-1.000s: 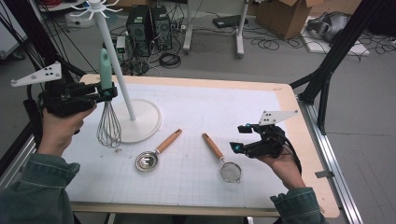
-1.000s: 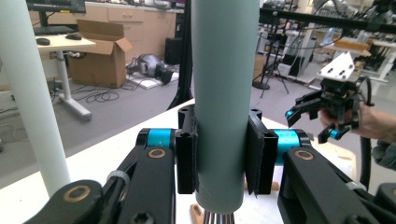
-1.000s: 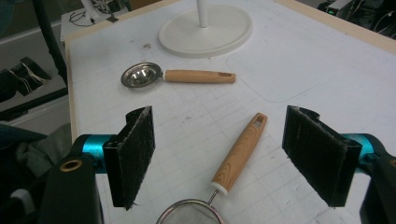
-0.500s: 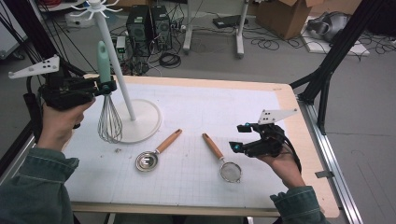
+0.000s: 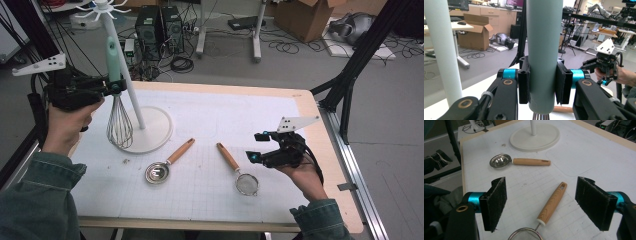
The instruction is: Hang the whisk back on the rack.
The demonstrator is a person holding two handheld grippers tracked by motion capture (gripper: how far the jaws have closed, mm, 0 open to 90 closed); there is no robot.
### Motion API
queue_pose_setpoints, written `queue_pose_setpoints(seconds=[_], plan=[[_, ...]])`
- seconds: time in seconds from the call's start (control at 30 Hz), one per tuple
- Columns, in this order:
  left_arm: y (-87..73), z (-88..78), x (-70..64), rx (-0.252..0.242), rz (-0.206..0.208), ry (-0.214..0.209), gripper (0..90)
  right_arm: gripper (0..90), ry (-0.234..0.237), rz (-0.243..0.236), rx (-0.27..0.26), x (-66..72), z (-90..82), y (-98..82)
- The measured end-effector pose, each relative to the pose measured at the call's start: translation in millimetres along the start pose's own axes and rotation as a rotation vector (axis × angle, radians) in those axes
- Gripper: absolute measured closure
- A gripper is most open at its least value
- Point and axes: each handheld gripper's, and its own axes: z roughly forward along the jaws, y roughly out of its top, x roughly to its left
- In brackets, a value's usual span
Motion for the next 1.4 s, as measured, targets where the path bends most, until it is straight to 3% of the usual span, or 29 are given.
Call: queue_pose_setpoints(seconds=[0.57,1.17,1.4], plan=[[14.5,7.2,2.9,-0.019,0.007,0.006,69.3,24.8,0.006,-0.003,0.0,0.4,-0.7,1.5],[21.9,-2.1,9.6,-0.035,0.009,0.018,69.4,24.7,0.009,-0.013,0.0,1.8,2.2,5.9],[23.9,7.1,10.5,-0.031,0.007,0.013,69.3,24.8,0.017,-0.017,0.003,2.2,2.9,7.5]])
